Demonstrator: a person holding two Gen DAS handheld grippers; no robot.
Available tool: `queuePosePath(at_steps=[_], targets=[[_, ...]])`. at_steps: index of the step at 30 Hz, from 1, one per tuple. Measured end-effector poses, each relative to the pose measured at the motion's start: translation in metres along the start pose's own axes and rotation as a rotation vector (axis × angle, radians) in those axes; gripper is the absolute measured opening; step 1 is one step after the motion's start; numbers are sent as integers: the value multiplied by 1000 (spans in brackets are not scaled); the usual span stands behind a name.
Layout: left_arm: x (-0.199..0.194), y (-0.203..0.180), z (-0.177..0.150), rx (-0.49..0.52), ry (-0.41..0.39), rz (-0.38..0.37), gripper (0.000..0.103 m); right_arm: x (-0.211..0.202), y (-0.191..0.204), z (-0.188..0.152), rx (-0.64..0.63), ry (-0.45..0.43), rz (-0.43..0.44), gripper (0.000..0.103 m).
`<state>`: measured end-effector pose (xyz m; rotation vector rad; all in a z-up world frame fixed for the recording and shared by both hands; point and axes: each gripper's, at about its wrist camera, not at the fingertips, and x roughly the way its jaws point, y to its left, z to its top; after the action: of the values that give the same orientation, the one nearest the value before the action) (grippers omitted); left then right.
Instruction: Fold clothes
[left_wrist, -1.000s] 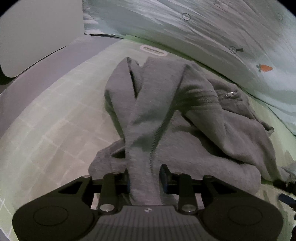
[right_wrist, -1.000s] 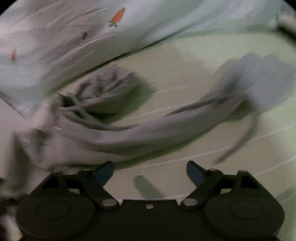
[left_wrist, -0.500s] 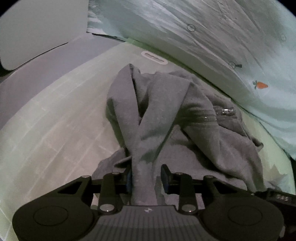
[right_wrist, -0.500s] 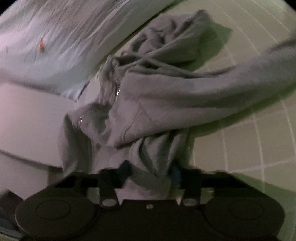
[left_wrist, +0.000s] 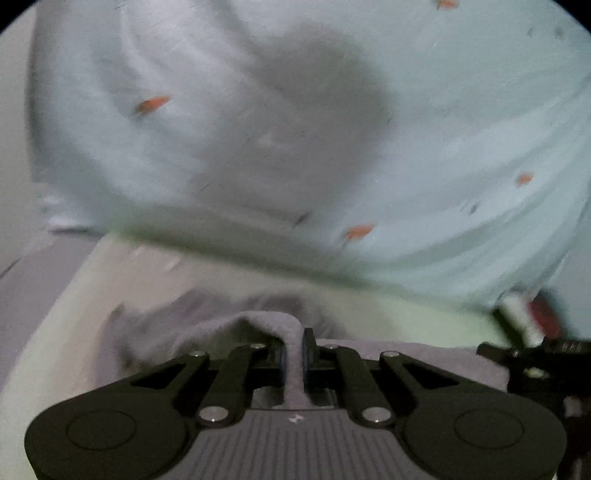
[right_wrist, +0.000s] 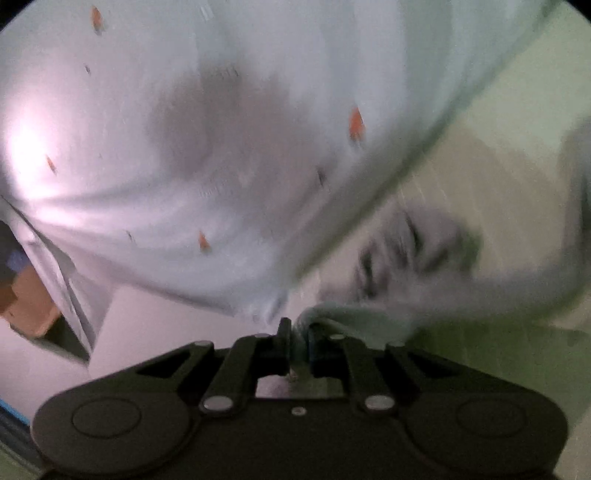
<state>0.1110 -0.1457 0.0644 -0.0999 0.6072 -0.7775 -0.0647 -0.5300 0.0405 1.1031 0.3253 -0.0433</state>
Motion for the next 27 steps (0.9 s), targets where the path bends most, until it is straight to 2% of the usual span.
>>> queuePosePath(at_steps=[2,3,4,6,7,8,9,11,16,18,23,27], targets=[[45,-10,8,-22,-43,1,21,21,-10,24,-60,-65,-124,12],[74,-13,7,-35,-28,11,29,36,-19,33,-98,-61,-210,16],[106,-14,6,-45,41,51,30,52,-29,40,-140,-47,-301,26],[144,-17,-1,-26,190,157,28,71,-42,39,-187,-1,-477,32],[146,-20,-7,-11,207,179,28,69,-45,34,-212,4,-529,42],[141,-22,-15,3,200,185,33,63,-46,26,-245,-1,-543,54],[131,-24,-24,10,187,176,47,59,-47,17,-275,-2,-559,58],[116,-20,-40,0,180,171,59,50,-51,-3,-332,-1,-596,61],[93,2,-80,-28,265,235,59,33,-58,-35,-372,56,-631,61],[94,7,-95,-25,316,247,58,45,-60,-47,-399,104,-631,59],[110,2,-115,42,375,259,58,70,-58,-68,-550,192,-663,56],[128,0,-119,109,402,261,58,86,-57,-74,-645,224,-685,55]])
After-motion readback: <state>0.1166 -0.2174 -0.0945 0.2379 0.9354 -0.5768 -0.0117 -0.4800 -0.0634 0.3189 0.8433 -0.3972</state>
